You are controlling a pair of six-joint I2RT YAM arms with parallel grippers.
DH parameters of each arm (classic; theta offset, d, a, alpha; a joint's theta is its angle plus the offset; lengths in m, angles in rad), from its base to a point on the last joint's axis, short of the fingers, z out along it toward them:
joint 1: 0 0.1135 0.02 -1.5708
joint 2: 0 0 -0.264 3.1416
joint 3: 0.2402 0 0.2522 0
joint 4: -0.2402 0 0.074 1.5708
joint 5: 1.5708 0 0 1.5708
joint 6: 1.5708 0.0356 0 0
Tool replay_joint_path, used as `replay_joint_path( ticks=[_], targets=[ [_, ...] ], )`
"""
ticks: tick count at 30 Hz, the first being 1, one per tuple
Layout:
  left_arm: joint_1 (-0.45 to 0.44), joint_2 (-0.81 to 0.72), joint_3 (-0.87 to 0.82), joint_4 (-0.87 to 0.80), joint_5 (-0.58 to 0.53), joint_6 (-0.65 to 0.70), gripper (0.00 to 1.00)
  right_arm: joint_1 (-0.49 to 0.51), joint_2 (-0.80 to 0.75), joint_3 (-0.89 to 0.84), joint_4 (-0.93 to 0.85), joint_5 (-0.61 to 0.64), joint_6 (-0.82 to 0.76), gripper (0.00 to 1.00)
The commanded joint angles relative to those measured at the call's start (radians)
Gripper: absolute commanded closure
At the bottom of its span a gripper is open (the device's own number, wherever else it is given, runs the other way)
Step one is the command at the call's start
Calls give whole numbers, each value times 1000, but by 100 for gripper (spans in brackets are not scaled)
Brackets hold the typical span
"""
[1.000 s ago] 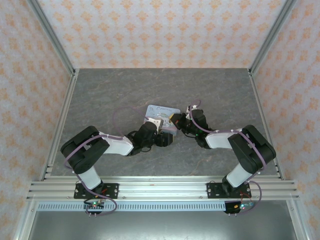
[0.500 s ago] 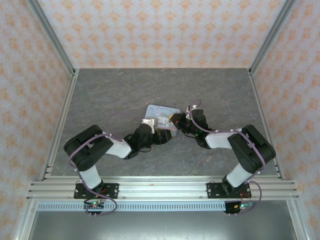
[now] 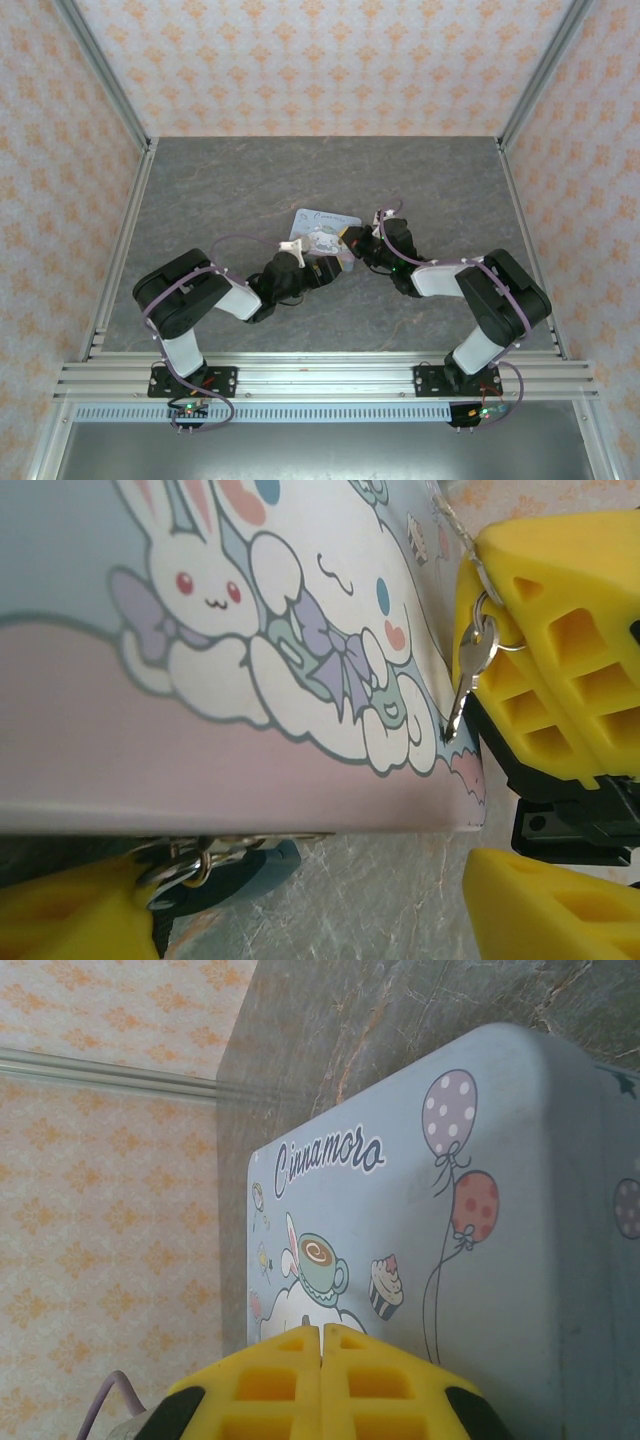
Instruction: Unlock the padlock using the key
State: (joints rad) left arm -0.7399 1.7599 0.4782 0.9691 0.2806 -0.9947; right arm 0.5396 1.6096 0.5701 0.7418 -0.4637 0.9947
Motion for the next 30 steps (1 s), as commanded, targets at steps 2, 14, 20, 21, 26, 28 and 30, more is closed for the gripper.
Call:
replay_joint_path(
  ticks=[2, 14, 20, 21, 26, 28, 30],
  targets=[
    [-16, -51, -19, 34, -34, -32, 25, -8, 20, 13, 5, 13, 3, 100],
    [-29, 25, -1, 109, -77, -130, 27, -8, 36, 23, 11, 8, 12, 100],
    [-39, 64, -13, 110, -143, -185, 33, -9, 41, 27, 12, 8, 12, 100],
    [-41, 69, -17, 115, -153, -193, 34, -9, 41, 27, 12, 9, 12, 100],
    [-47, 87, -31, 117, -183, -212, 41, -9, 42, 25, 13, 10, 11, 100],
    [-48, 87, -33, 109, -190, -211, 44, -10, 45, 23, 15, 10, 10, 100],
    [-48, 87, -33, 104, -196, -211, 48, -13, 47, 20, 18, 10, 11, 100]
  ],
)
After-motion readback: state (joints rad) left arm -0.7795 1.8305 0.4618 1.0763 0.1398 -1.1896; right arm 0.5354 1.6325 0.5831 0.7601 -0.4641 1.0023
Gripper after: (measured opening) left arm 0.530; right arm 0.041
